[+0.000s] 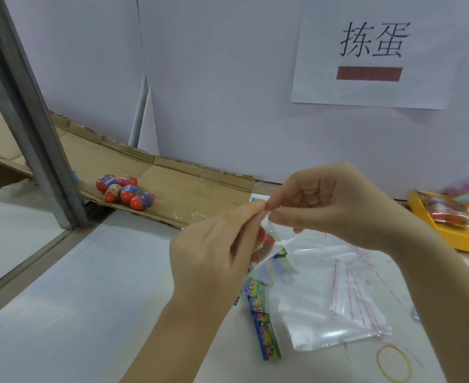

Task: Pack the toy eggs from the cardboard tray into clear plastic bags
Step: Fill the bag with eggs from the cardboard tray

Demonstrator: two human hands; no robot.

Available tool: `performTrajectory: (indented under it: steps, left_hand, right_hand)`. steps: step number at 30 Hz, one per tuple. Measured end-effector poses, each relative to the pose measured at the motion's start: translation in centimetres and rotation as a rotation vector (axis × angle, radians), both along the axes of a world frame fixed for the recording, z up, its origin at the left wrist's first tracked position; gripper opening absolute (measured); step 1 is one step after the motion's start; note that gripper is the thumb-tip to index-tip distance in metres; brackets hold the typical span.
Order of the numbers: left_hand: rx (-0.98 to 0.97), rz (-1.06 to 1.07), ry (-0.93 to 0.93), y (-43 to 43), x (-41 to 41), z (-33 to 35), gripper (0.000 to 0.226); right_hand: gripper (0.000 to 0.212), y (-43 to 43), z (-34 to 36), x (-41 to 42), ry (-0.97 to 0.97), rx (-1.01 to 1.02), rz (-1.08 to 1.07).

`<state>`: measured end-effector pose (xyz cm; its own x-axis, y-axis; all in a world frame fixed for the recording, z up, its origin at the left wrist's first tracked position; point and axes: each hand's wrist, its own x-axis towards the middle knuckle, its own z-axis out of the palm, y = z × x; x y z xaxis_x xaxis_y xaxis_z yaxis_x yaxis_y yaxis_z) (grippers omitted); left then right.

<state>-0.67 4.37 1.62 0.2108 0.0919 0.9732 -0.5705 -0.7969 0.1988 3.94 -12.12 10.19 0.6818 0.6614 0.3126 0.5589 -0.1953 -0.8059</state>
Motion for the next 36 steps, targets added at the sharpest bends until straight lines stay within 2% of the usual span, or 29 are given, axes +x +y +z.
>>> performTrajectory:
  steps: [5,14,19,26,32,36]
  left_hand:
    - [-0.036,0.010,0.003,-0.2,0.0,0.0,0.025]
    - [-0.394,-0.202,0.254,-1.0,-0.9,1.2,0.013]
    - [-0.438,-0.254,0.308,-0.9,-1.1,1.3,0.015]
    - [-0.504,-0.242,0.310,-0.8,-0.8,1.2,0.020]
    - [-0.470,-0.239,0.293,-0.4,-0.8,1.4,0.024]
    - [-0.474,-0.245,0.301,-0.4,-0.8,1.5,0.020]
  right_hand:
    - [0.006,0.3,-0.3,-0.2,-0.328,-0.063,-0.103]
    - [0.011,0.8,-0.5,-0.4,-0.581,-0.067,-0.118]
    - [0.010,1.0,-0.7,-0.4,-0.713,-0.095,-0.158]
    - [0.013,1.9,-1.7,-0.6,-0.725,-0.157,-0.189]
    - [0.017,2.7,-2.3,-1.0,-0.765,-0.222,-0.221]
    - [0.014,2.4,-2.0,-0.8,-0.738,-0.179,-0.216]
